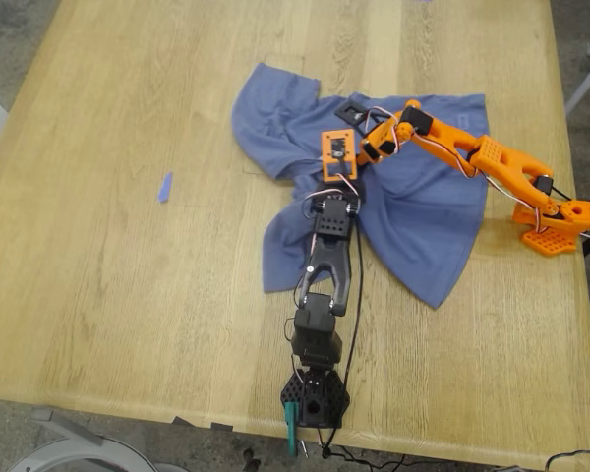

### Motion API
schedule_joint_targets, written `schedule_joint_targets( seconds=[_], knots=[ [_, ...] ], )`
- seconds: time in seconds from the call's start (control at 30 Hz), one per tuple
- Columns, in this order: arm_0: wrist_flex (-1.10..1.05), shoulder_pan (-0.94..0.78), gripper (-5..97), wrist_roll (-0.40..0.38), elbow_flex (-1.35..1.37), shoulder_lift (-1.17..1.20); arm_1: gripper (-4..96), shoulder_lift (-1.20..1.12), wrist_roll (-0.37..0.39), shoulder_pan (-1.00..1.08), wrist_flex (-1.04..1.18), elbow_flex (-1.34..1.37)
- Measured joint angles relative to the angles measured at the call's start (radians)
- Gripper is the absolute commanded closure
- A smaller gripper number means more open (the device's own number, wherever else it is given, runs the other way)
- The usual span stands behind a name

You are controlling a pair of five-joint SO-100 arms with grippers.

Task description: Fold a T-shirt

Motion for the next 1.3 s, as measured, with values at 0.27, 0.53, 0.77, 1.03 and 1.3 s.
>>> schedule_joint_targets(
  seconds=[0.27, 0.53, 0.77, 1.03, 1.3],
  knots=[
    [0.0, 0.112, 92, 0.006, 0.011, 0.0, 91.2, 0.028, 0.003, 0.032, 0.037, -0.002],
    [0.0, 0.227, 92, 0.006, 0.011, 0.0, 91.2, 0.028, 0.005, 0.074, -0.002, -0.002],
    [-0.04, 0.342, 92, 0.006, -0.041, -0.006, 91.2, 0.028, 0.0, 0.117, -0.029, -0.002],
    [-0.078, 0.44, 92, 0.006, -0.124, -0.11, 91.2, -0.003, 0.0, 0.16, -0.046, -0.002],
    [-0.166, 0.517, 92, 0.006, -0.141, -0.259, 91.2, -0.02, 0.0, 0.186, -0.058, -0.002]
  ],
)
